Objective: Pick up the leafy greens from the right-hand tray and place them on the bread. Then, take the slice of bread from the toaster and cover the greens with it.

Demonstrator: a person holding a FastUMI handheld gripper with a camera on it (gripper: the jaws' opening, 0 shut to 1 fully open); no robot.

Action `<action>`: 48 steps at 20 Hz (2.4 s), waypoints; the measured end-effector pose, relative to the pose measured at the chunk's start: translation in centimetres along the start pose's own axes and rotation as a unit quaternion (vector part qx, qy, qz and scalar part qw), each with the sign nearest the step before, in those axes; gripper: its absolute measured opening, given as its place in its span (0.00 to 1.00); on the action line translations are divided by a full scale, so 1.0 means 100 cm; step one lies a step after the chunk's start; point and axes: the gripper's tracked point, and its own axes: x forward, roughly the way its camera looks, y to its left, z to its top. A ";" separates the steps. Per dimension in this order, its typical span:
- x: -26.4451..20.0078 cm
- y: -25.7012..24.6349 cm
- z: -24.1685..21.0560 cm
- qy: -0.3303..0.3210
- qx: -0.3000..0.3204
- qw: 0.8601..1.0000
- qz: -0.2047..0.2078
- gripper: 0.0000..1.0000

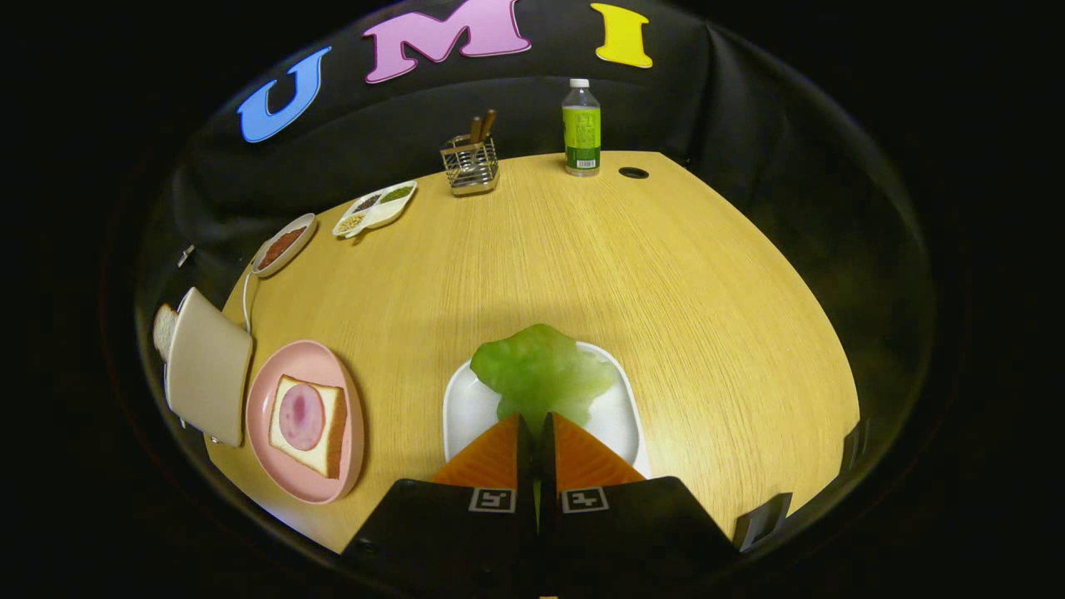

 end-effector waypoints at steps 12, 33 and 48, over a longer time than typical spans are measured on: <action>-0.060 0.126 0.018 -0.036 -0.098 0.989 0.103 0.05; -0.021 0.233 -0.036 0.012 -0.178 0.976 0.127 0.17; -0.011 0.247 -0.049 0.025 -0.217 0.970 0.104 0.72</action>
